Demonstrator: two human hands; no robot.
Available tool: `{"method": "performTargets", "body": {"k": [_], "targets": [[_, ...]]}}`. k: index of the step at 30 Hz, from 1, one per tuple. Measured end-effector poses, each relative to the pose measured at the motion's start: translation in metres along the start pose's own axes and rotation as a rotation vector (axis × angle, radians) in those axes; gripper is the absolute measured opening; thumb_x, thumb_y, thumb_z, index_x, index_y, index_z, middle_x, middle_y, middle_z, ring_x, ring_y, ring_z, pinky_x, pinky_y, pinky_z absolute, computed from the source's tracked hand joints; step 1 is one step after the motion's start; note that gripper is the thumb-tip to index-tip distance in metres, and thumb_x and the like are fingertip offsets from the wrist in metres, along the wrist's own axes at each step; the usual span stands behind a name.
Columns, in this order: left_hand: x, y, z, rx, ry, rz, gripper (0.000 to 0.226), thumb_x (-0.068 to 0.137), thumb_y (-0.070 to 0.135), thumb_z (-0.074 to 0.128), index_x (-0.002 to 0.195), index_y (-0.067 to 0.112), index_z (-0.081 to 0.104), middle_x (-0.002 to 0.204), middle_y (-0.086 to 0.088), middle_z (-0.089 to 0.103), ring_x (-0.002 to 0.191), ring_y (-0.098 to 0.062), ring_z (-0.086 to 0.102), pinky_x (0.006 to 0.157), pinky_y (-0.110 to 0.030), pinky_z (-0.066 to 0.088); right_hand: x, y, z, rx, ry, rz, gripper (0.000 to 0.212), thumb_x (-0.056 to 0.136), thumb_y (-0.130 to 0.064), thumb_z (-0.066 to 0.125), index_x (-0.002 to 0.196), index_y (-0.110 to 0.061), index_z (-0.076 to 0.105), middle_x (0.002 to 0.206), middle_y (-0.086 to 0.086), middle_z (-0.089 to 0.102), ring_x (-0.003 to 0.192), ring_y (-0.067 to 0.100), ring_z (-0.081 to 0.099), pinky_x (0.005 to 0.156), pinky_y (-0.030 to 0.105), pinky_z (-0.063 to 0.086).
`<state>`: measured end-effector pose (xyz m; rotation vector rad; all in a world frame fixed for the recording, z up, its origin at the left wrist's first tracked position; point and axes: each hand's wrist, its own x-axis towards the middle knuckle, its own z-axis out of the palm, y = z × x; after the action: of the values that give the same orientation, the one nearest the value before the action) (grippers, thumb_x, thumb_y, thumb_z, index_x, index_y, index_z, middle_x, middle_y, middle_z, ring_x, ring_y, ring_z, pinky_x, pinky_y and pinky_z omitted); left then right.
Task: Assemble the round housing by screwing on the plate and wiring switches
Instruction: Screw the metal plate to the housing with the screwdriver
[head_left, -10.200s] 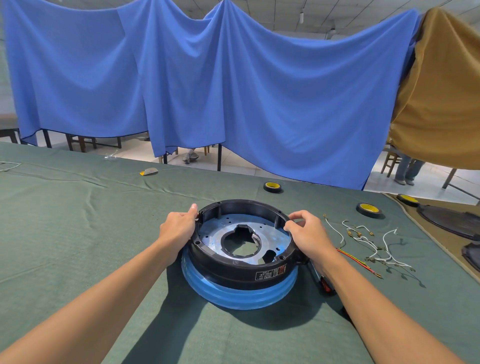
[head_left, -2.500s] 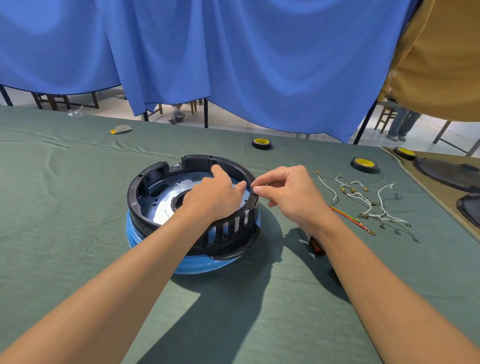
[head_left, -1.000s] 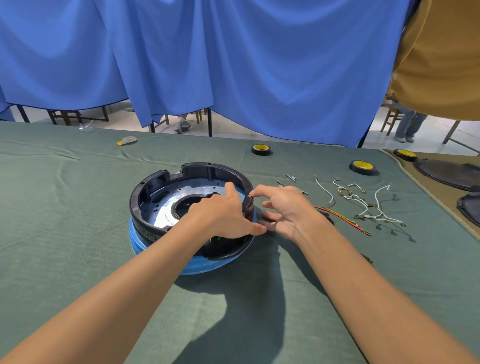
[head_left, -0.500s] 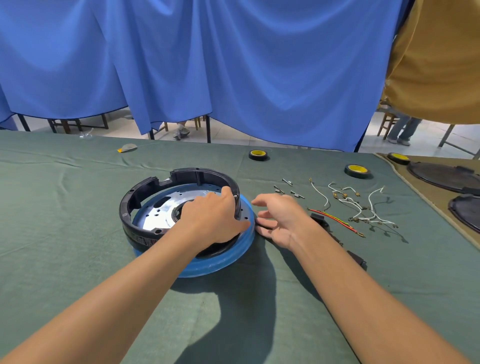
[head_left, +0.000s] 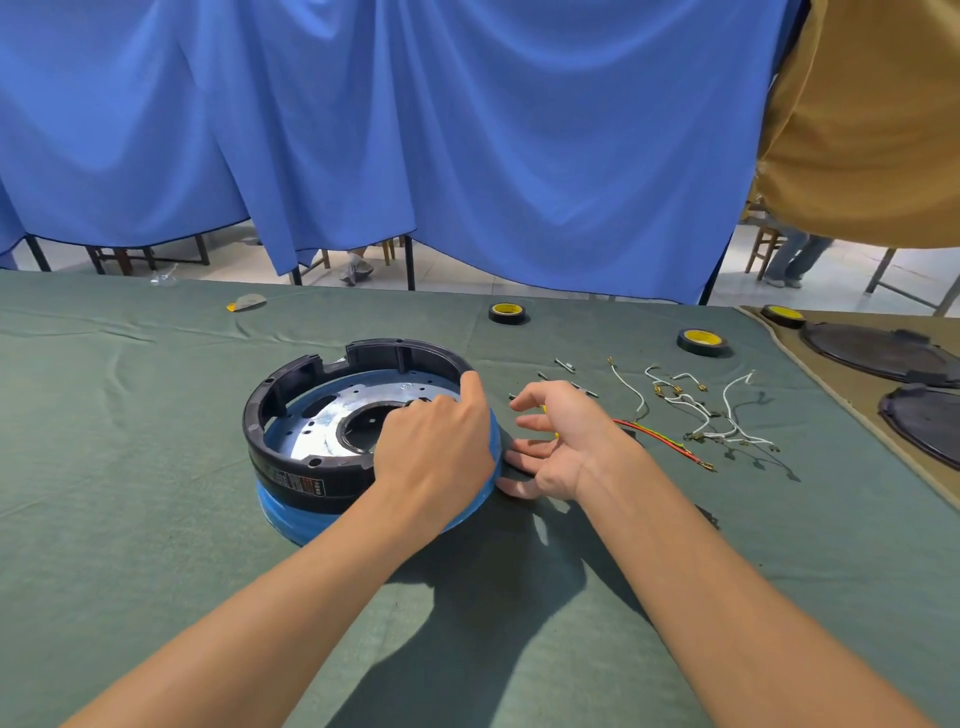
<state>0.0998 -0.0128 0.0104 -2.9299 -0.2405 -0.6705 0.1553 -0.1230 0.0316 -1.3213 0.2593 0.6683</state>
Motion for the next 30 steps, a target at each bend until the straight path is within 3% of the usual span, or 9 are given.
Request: {"method": "performTargets", "body": {"k": [5, 8, 10, 15, 19, 21, 24, 30], "targets": [[0.001, 0.001, -0.002, -0.045, 0.010, -0.007, 0.018, 0.096, 0.024, 0.050, 0.104, 0.018, 0.035, 0.079, -0.007, 0.058, 0.074, -0.034, 0.058, 0.057, -0.035, 0.027, -0.003, 0.002, 0.000, 0.002, 0.022, -0.007, 0.032, 0.082, -0.013, 0.055, 0.112, -0.006, 0.051, 0.100, 0.018, 0.050, 0.085, 0.026, 0.057, 0.074, 0.049, 0.048], [0.002, 0.004, -0.002, -0.064, 0.007, -0.028, 0.018, 0.096, 0.023, 0.050, 0.105, 0.017, 0.035, 0.066, 0.000, 0.038, 0.067, -0.030, 0.045, 0.051, -0.032, 0.020, -0.007, 0.000, 0.000, 0.003, 0.015, -0.001, 0.032, 0.083, -0.015, 0.054, 0.114, -0.007, 0.051, 0.097, 0.018, 0.053, 0.079, 0.026, 0.061, 0.067, 0.046, 0.048], [0.004, 0.003, -0.004, -0.100, -0.029, -0.051, 0.026, 0.095, 0.025, 0.053, 0.103, 0.018, 0.030, 0.069, -0.001, 0.042, 0.069, -0.030, 0.044, 0.051, -0.031, 0.021, -0.008, -0.001, 0.001, 0.012, -0.001, 0.003, 0.033, 0.084, -0.017, 0.054, 0.114, -0.007, 0.050, 0.093, 0.017, 0.054, 0.066, 0.026, 0.063, 0.060, 0.043, 0.049], [0.011, -0.002, -0.020, -0.252, -0.397, -0.037, 0.074, 0.075, 0.051, 0.079, 0.107, 0.023, 0.019, 0.082, 0.000, 0.049, 0.082, -0.031, 0.053, 0.067, -0.041, 0.043, -0.007, 0.000, 0.003, 0.026, 0.017, 0.035, 0.027, 0.083, -0.020, 0.054, 0.107, -0.007, 0.051, 0.097, 0.017, 0.051, 0.085, 0.031, 0.054, 0.079, 0.053, 0.049], [0.020, -0.014, -0.030, -0.273, -0.670, 0.002, 0.095, 0.064, 0.055, 0.085, 0.121, 0.027, 0.014, 0.118, -0.012, 0.051, 0.104, -0.035, 0.055, 0.094, -0.050, 0.049, -0.008, 0.003, 0.005, 0.011, 0.032, 0.032, 0.022, 0.082, -0.019, 0.053, 0.100, -0.006, 0.051, 0.095, 0.018, 0.055, 0.084, 0.030, 0.057, 0.065, 0.050, 0.047], [0.026, -0.023, -0.034, -0.382, -0.763, 0.025, 0.098, 0.069, 0.051, 0.085, 0.131, 0.026, 0.014, 0.121, -0.008, 0.049, 0.106, -0.028, 0.053, 0.090, -0.039, 0.048, -0.008, 0.003, 0.006, -0.003, 0.034, 0.024, 0.021, 0.082, -0.019, 0.053, 0.099, -0.007, 0.052, 0.093, 0.017, 0.057, 0.082, 0.028, 0.059, 0.066, 0.049, 0.048], [0.032, -0.033, -0.036, -0.468, -0.789, 0.058, 0.089, 0.072, 0.048, 0.083, 0.129, 0.030, 0.017, 0.099, 0.007, 0.044, 0.090, -0.013, 0.050, 0.068, -0.023, 0.039, -0.010, 0.005, 0.006, 0.003, 0.022, 0.024, 0.014, 0.081, -0.018, 0.052, 0.091, -0.007, 0.053, 0.084, 0.016, 0.057, 0.073, 0.026, 0.059, 0.072, 0.049, 0.049], [0.029, -0.041, -0.027, -0.546, -0.729, 0.046, 0.084, 0.070, 0.045, 0.087, 0.122, 0.036, 0.021, 0.100, 0.008, 0.045, 0.096, -0.016, 0.052, 0.070, -0.028, 0.041, -0.015, 0.003, 0.011, 0.051, 0.020, 0.035, 0.013, 0.080, -0.020, 0.054, 0.088, -0.009, 0.053, 0.079, 0.016, 0.053, 0.069, 0.029, 0.053, 0.061, 0.046, 0.045]]}}
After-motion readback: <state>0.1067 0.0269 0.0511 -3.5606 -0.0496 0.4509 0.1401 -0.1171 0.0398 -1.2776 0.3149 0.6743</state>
